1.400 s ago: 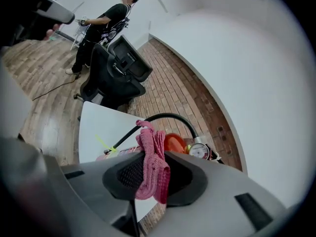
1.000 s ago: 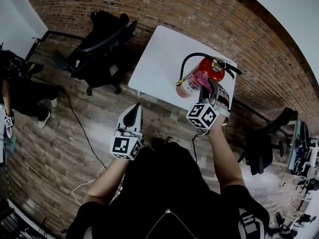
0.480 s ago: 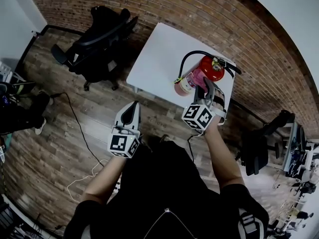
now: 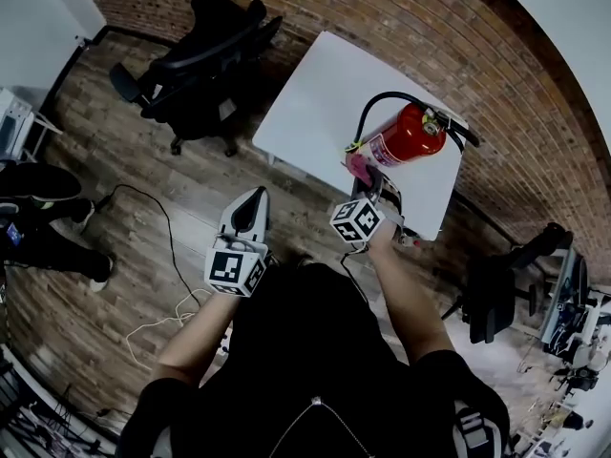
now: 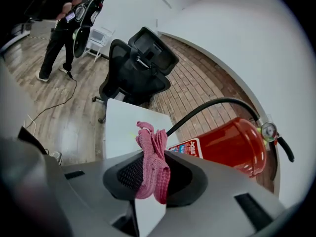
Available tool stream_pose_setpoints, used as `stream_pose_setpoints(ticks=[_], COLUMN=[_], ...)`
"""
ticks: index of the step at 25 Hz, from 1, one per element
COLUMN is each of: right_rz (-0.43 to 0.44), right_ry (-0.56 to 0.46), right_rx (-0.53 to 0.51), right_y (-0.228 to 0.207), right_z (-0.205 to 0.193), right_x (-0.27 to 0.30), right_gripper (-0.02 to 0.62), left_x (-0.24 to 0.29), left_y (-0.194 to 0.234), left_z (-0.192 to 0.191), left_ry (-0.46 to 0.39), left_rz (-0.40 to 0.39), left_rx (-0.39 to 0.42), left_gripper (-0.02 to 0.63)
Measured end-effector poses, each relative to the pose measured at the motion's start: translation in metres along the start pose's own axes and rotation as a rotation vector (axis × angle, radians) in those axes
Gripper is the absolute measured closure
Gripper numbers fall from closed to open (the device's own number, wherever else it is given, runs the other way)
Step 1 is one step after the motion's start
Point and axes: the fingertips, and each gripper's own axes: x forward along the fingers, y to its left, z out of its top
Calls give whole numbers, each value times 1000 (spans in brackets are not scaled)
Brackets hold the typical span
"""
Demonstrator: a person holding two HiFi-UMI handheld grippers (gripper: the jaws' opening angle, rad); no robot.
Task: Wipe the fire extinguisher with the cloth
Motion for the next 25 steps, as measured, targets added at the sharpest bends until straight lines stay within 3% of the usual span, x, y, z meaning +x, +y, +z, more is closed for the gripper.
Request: stream_pose_setpoints(ticks=[7,11,19,25], right_rz=[66,98,76,31], right_ry=[-17,-5,161,280], right_rx=[40,52,178,210], right_y=[16,33,65,88], right_z=[-11,-18,-32,-39], right_x=[17,37,86,123], right_gripper=[485,485,485,485], left_x=[13,32,96,124], left_y=[-6,0,53,79], left_z=[28,39,28,22], left_ry=[-37,-52,43,106], left_rz=[61,45,-121,-252], left_rx=[58,102,103,114], left_gripper=[575,575,575,575])
